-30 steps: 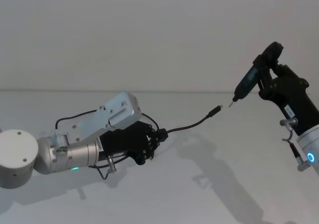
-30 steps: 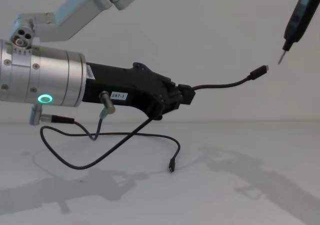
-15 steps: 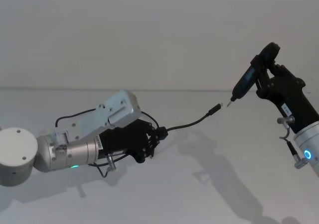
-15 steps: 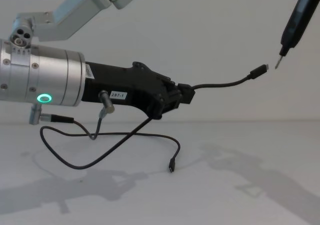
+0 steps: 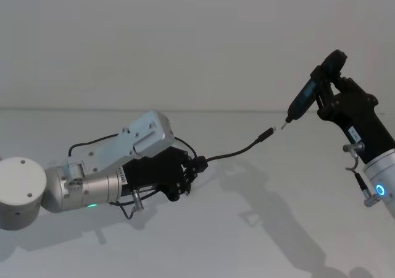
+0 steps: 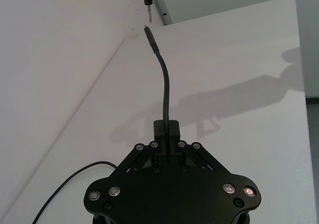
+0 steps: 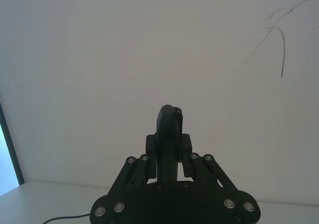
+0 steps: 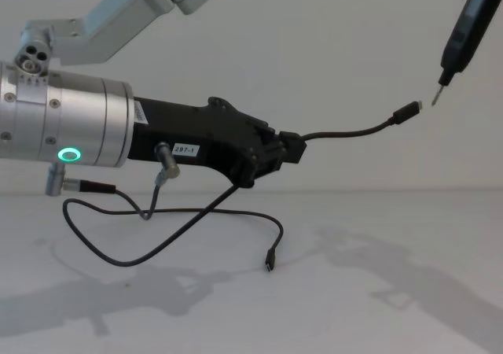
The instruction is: Pick up the data cable with the one hand.
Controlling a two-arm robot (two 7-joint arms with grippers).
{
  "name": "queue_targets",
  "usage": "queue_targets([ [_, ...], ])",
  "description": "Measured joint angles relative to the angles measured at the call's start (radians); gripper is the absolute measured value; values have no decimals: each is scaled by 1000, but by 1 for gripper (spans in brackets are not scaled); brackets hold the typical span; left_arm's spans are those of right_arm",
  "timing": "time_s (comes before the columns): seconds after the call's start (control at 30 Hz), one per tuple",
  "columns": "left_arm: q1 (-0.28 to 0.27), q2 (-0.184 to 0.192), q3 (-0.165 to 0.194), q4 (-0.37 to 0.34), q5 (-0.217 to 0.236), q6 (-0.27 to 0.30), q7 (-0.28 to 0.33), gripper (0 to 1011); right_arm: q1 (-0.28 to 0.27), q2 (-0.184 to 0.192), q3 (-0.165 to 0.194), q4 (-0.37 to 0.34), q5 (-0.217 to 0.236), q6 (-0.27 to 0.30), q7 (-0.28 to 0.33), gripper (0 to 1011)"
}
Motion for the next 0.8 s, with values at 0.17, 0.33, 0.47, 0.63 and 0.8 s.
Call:
queue_targets([
  [0.17, 0, 0, 0, 0, 0, 0, 0, 35, 1, 3, -3, 3, 4, -1, 3, 279],
  [0.33, 0, 0, 0, 0, 0, 0, 0, 35, 2, 7, -7, 4, 10, -2, 6, 279],
  [0.47, 0, 0, 0, 0, 0, 0, 0, 35, 3, 10, -9, 6, 13, -5, 10, 279],
  [0.63, 0, 0, 0, 0, 0, 0, 0, 35, 3, 14, -13, 8, 17, -12, 15, 279],
  [0.8, 0, 0, 0, 0, 0, 0, 0, 35, 3, 16, -16, 11, 19, -19, 20, 279],
])
